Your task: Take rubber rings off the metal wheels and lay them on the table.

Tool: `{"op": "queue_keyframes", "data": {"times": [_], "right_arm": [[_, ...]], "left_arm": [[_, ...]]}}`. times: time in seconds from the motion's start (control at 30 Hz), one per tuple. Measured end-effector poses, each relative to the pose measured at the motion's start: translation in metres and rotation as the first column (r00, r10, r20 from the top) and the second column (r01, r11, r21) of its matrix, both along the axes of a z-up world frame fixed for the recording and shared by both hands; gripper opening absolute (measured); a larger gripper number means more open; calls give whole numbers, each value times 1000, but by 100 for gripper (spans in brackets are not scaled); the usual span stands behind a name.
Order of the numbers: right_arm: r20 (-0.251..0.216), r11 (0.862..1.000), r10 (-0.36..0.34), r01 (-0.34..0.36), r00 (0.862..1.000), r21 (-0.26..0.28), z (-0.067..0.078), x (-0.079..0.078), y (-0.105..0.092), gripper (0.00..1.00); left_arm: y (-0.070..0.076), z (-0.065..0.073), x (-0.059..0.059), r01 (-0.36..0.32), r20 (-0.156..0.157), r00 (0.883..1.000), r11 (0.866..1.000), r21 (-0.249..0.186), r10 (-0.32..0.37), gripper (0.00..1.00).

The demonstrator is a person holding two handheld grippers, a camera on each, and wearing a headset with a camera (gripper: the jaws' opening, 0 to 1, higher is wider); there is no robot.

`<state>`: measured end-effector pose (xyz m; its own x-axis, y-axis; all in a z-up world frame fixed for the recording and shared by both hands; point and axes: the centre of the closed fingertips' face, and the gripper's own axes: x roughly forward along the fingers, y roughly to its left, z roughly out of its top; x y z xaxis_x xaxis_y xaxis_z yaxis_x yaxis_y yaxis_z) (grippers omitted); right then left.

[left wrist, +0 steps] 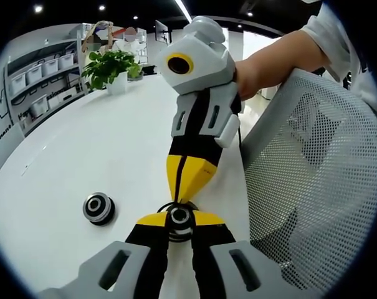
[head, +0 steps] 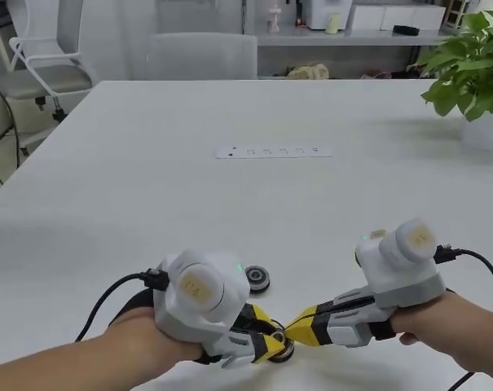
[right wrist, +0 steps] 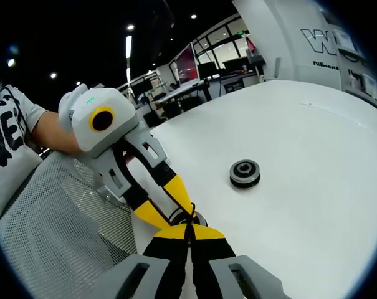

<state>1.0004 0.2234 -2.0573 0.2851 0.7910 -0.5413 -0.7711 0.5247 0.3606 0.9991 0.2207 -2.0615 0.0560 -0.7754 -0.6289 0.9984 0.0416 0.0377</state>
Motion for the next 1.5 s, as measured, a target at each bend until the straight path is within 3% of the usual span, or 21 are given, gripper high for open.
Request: {"op": "queue_keyframes", "data": {"times": [0.3,0.6,0.9,1.33,1.5], "right_arm": [[2,1000,-5,5,1000,7,2,1,-1,0],[4,1000,-1,1,1000,9,5,1,-1,0],[8,1000,1,-1,1000,18,8,1,-1,0],[14,1000,25,-25,1000,16,13,-2,2,0],[17,999,30,-31,999,18,16,-2,3,0]], "left_arm": [[-3,6,-4,14,-10,1000,1000,-13,-14,12],[1,16,-6,35,4,999,999,-9,-35,17],[11,26,-7,35,13,999,999,-11,-35,24],[32,41,-8,12,-1,1000,1000,-27,-12,41],[40,47,-7,-7,-7,1000,999,-41,7,42]]}}
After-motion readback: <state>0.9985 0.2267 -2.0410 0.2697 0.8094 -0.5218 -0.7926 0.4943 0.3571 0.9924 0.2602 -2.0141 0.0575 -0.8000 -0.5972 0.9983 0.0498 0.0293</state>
